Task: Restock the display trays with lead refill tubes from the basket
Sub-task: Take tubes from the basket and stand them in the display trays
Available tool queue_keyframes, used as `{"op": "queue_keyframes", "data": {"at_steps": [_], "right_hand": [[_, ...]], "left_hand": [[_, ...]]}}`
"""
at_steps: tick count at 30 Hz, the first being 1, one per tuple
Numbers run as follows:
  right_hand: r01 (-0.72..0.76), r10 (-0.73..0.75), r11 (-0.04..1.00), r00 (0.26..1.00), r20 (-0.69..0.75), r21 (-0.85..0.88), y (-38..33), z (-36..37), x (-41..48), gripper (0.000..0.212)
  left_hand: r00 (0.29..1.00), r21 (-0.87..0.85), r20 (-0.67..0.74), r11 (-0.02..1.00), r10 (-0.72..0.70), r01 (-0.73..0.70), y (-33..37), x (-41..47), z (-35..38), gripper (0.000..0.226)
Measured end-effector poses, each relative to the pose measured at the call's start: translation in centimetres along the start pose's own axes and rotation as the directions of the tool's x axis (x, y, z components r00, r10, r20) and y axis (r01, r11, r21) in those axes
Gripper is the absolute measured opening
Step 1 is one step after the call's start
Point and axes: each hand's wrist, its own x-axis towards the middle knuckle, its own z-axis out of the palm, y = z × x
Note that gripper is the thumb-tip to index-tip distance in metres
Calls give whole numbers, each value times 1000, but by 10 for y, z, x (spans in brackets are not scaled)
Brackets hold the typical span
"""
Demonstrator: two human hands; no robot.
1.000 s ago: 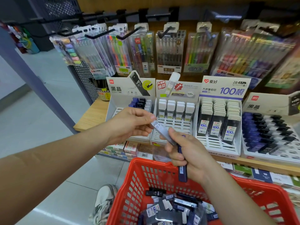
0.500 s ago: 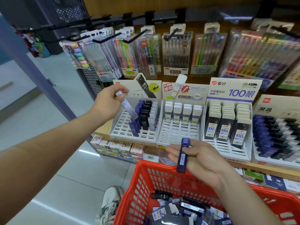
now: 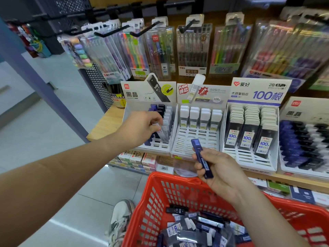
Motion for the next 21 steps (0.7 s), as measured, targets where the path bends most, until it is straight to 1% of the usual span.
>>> {"op": "queue_keyframes", "data": {"at_steps": [3, 9, 12, 13, 15, 17, 18, 21], "right_hand": [[-1, 1, 1000, 1000, -3, -3, 1, -2, 2, 15], [4, -4, 1000, 1000, -5, 25, 0, -2, 0, 19], [24, -24, 999, 1000, 2, 37, -2, -1, -3, 19], [35, -35, 998, 999, 3, 42, -2, -2, -3, 18], [61, -61, 996, 998, -10, 57, -1, -2, -4, 15], [82, -80, 995, 996, -26, 62, -1, -3, -4, 12], [88, -86, 994, 996, -30, 58, -1, -3, -3, 10], [86, -85, 996, 995, -43, 15, -1, -4, -2, 9]], "left_hand": [[1000, 15, 5, 1000, 27, -27, -2, 0, 6, 11], [990, 62, 115, 994, 80, -87, -1, 1, 14, 22], [990, 76, 133, 995, 49, -59, 1, 1, 16, 29], [991, 70, 130, 997, 36, -45, 1, 1, 18, 26], [995, 70, 103, 997, 17, -24, 1, 1, 21, 13], [997, 121, 73, 992, 30, -38, 3, 3, 22, 4], [997, 141, 65, 988, 50, -58, 3, 5, 21, 5], [986, 207, 24, 963, 168, -169, 3, 9, 18, 8]]}}
